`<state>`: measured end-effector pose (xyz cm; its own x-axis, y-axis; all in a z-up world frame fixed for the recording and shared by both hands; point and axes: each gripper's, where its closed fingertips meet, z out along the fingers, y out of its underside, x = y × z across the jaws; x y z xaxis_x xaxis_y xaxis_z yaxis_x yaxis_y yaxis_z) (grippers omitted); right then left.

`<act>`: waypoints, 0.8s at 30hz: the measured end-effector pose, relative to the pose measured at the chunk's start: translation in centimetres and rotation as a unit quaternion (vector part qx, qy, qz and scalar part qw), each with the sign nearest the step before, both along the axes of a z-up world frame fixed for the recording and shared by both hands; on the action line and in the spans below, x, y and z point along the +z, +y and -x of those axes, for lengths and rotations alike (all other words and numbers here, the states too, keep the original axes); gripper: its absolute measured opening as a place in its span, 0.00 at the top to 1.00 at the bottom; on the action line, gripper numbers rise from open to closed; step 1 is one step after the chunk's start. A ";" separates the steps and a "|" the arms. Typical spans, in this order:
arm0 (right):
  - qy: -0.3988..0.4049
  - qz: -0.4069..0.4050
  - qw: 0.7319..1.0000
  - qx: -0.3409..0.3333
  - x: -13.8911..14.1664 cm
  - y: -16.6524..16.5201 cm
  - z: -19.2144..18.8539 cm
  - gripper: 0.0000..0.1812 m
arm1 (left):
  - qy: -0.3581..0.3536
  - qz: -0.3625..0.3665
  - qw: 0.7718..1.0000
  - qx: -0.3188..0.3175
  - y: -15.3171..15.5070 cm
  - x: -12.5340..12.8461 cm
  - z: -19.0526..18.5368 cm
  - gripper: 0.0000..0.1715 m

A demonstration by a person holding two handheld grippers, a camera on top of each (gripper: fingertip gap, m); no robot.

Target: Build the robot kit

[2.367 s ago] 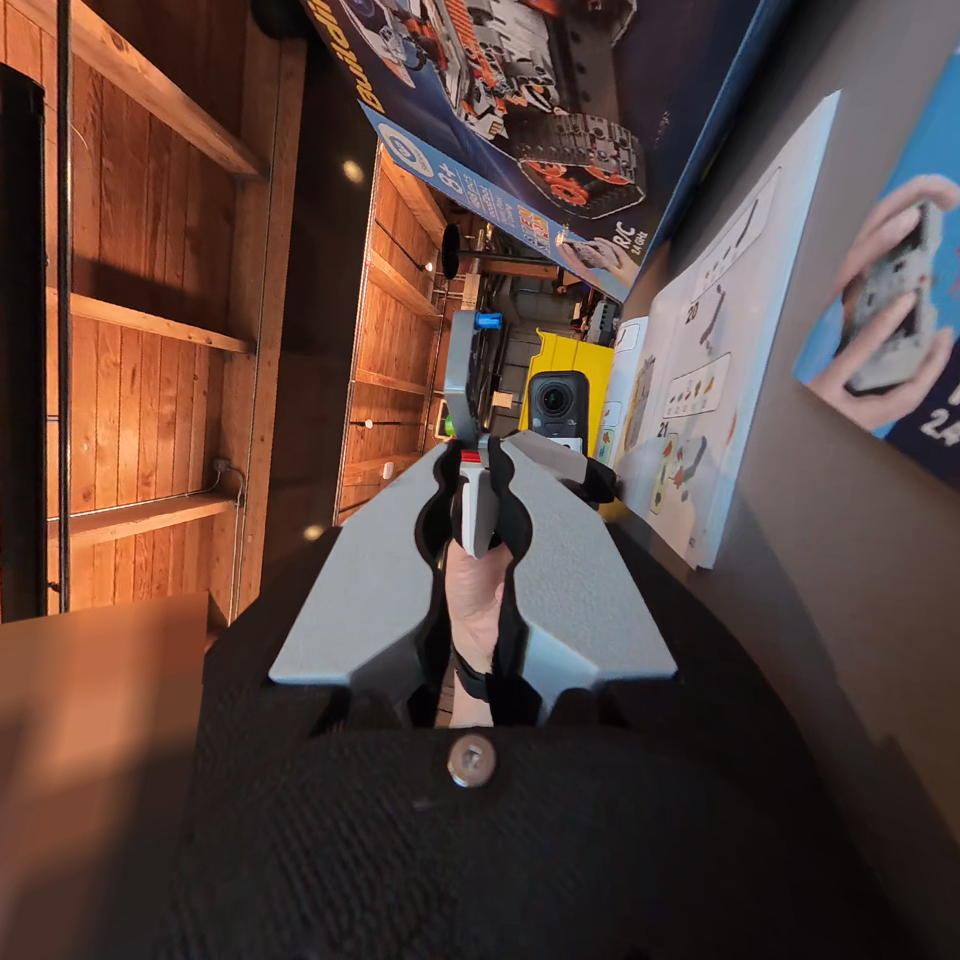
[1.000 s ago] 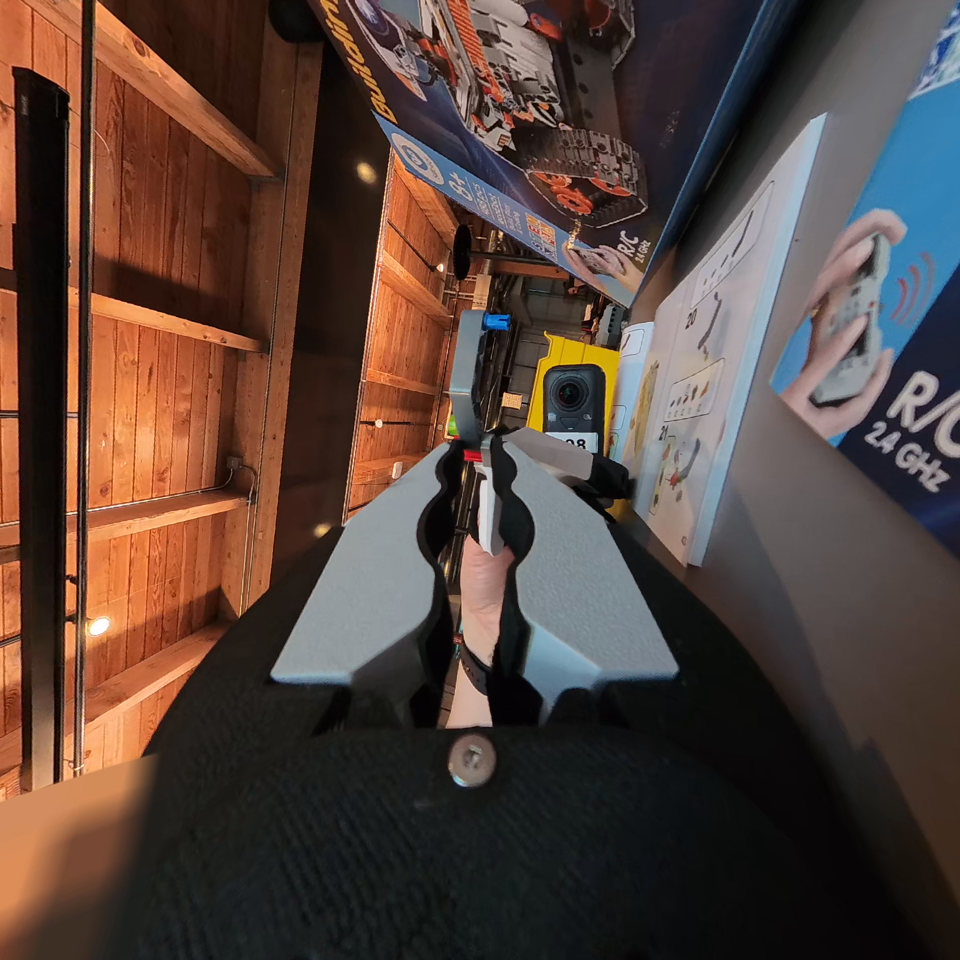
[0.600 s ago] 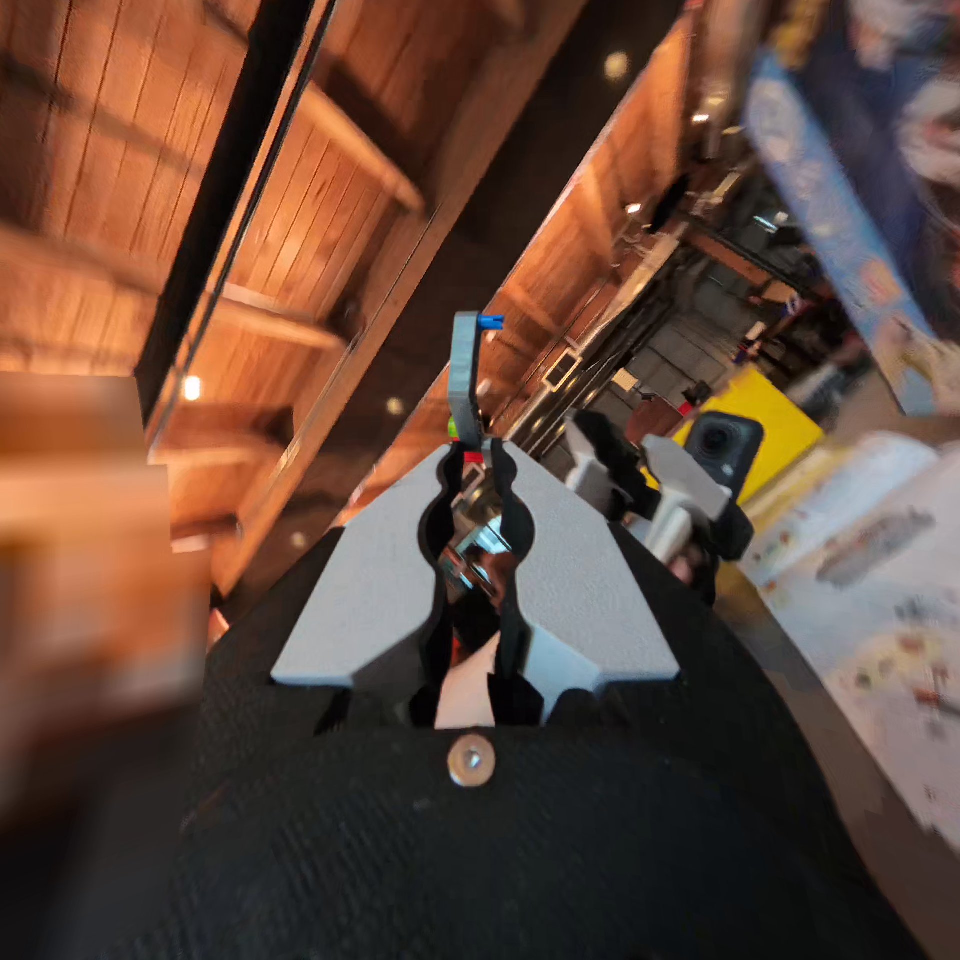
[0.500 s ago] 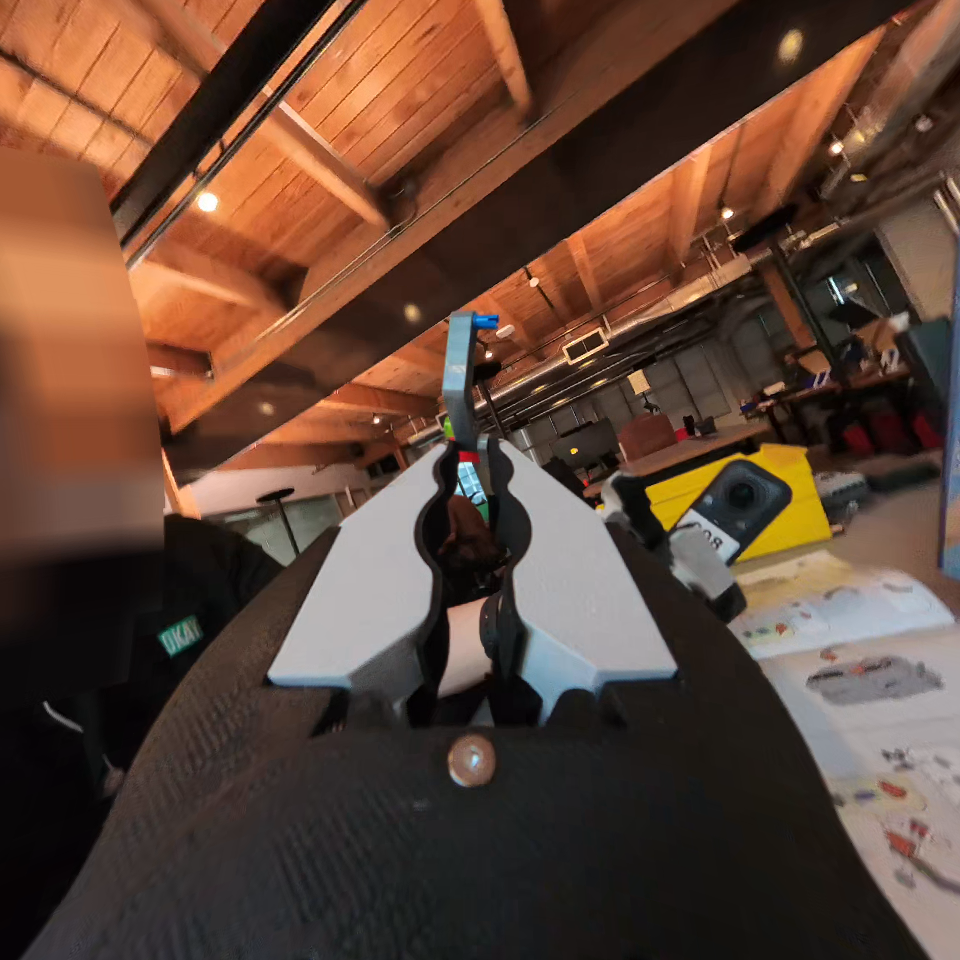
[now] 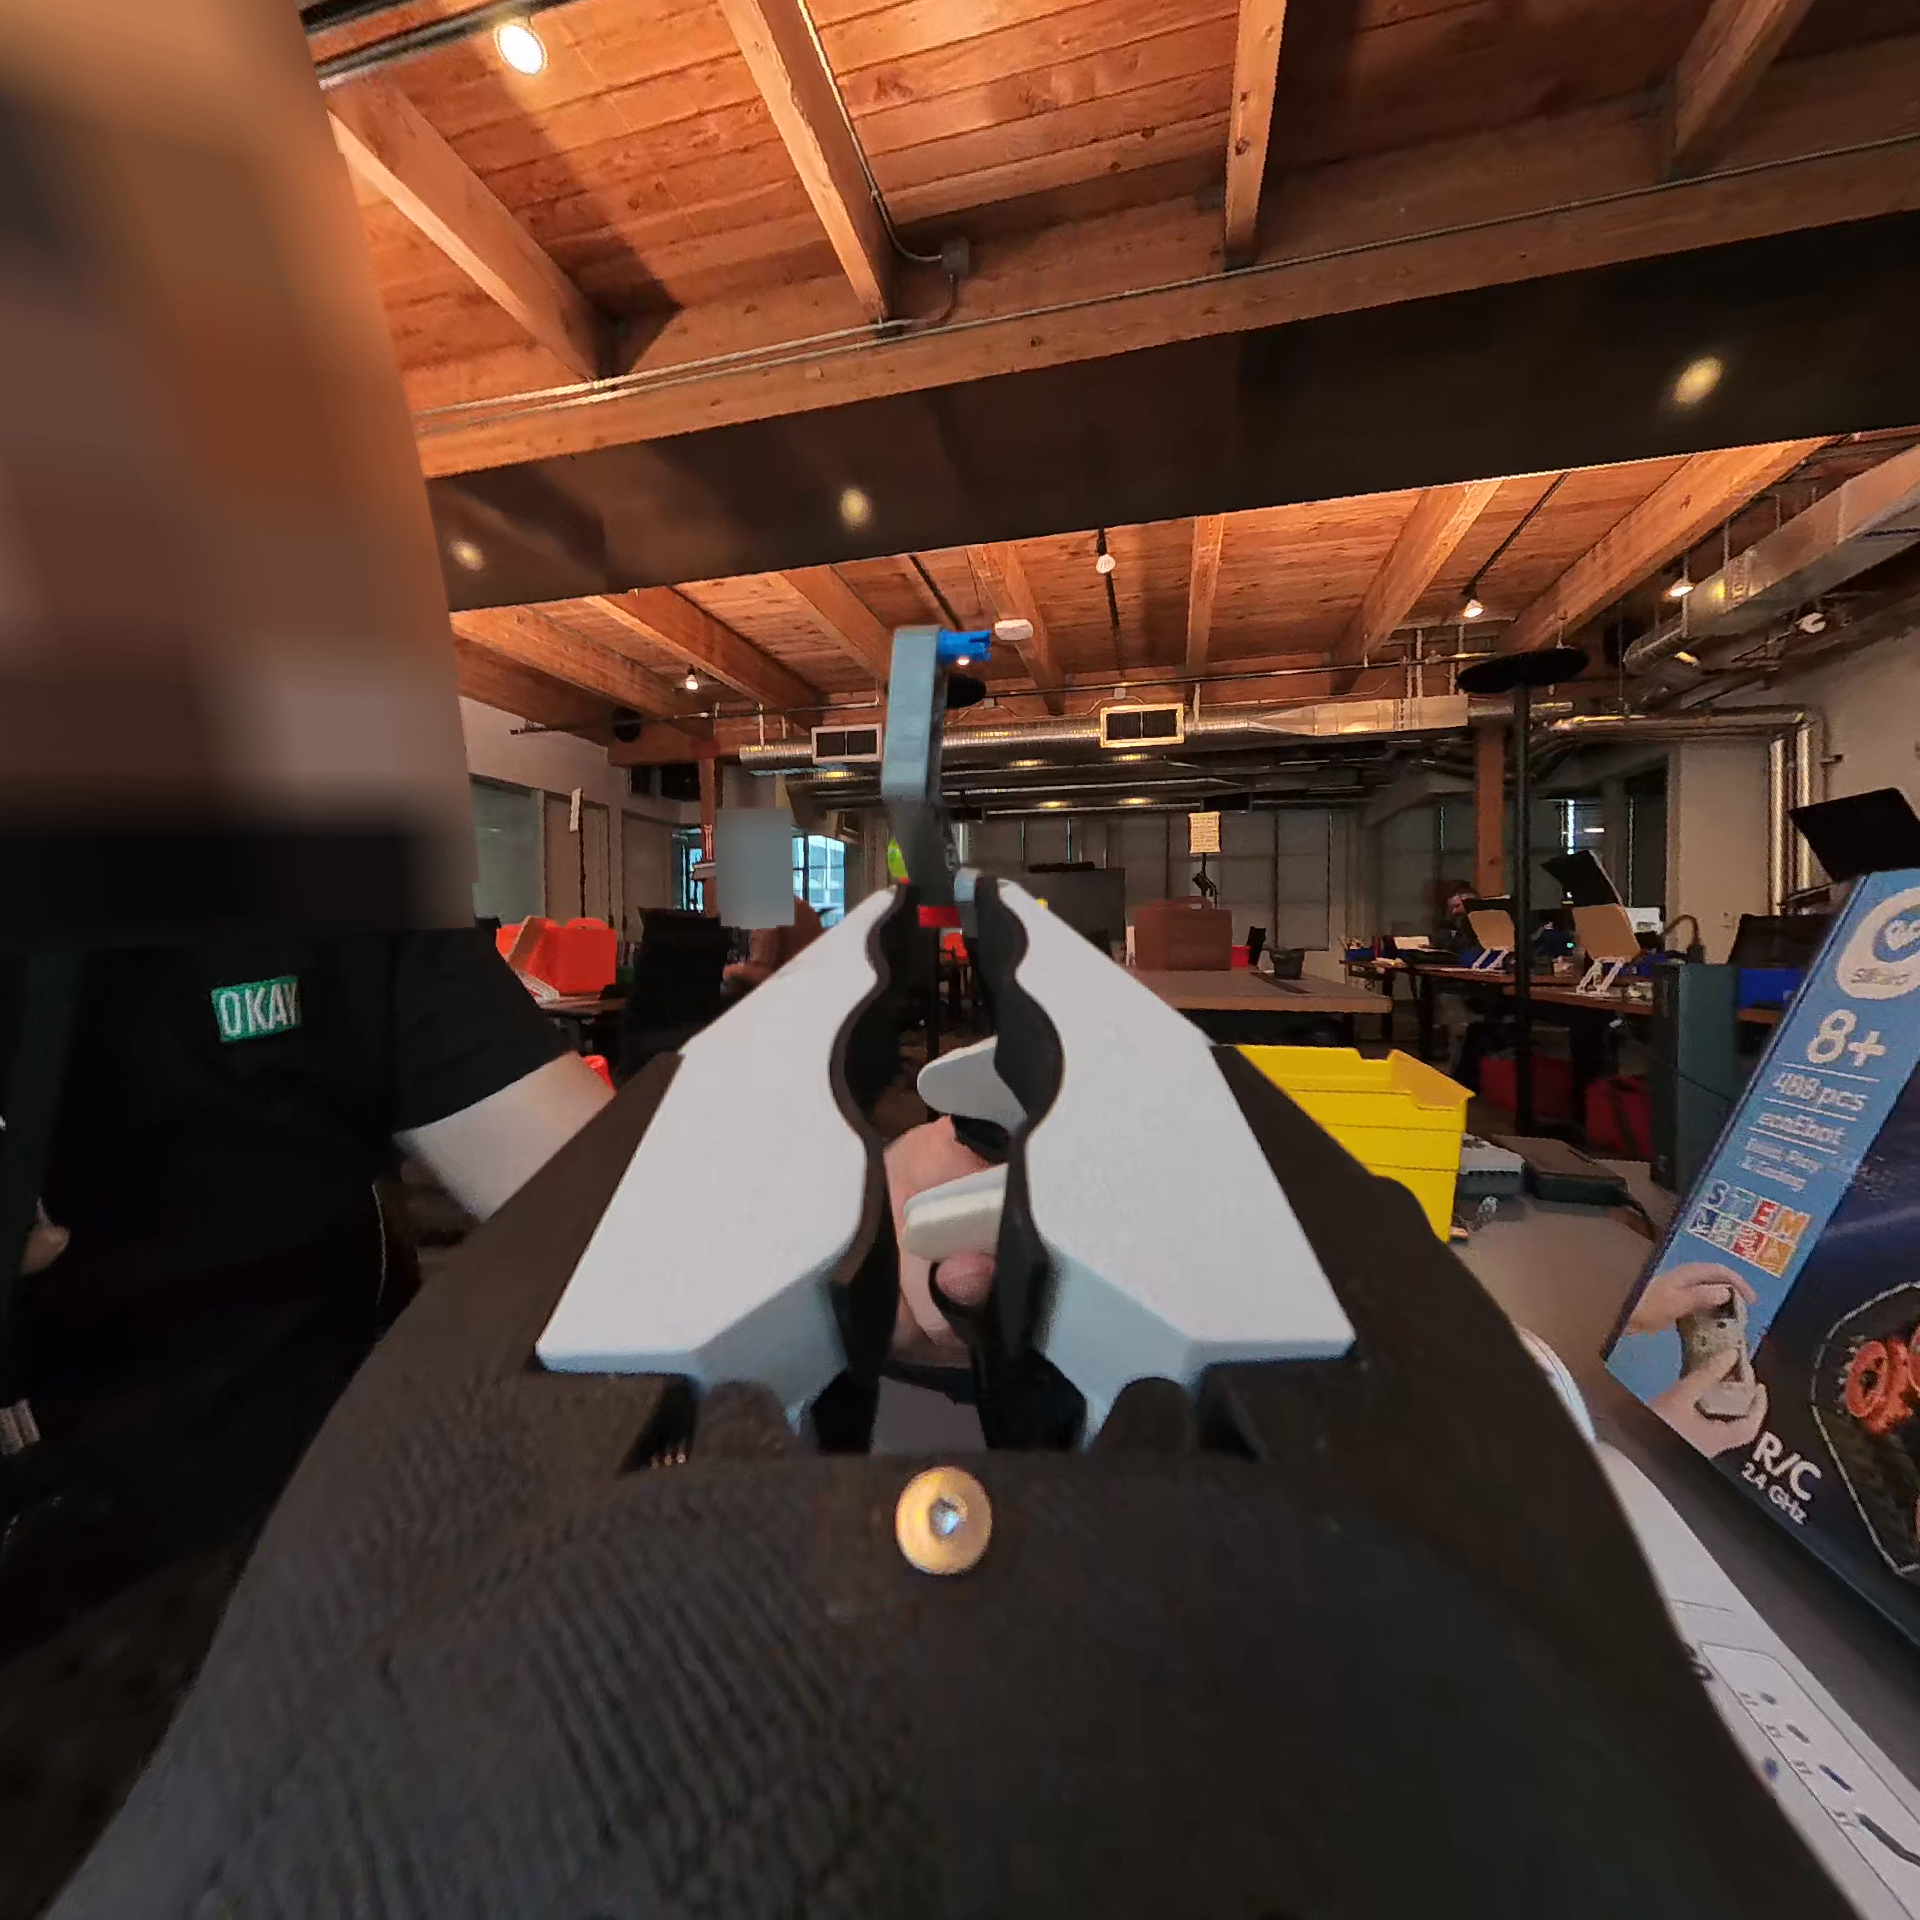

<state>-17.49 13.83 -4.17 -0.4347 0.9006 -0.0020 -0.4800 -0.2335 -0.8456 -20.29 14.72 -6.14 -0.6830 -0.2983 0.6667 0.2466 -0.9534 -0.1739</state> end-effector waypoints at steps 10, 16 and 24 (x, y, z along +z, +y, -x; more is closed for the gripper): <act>-0.032 -0.043 0.999 0.000 -1.6 -1.2 1.7 0.94 | 0.014 -0.017 0.999 -0.029 -1.1 -0.1 -0.9 0.97; -0.036 -0.052 0.998 -0.012 -2.0 -1.1 1.9 0.94 | 0.022 -0.012 0.998 -0.051 -1.5 -0.4 -1.0 0.94; -0.045 -0.038 0.998 -0.009 -2.1 -1.0 2.3 0.94 | 0.024 -0.024 0.998 -0.058 -1.8 -0.3 -0.8 0.98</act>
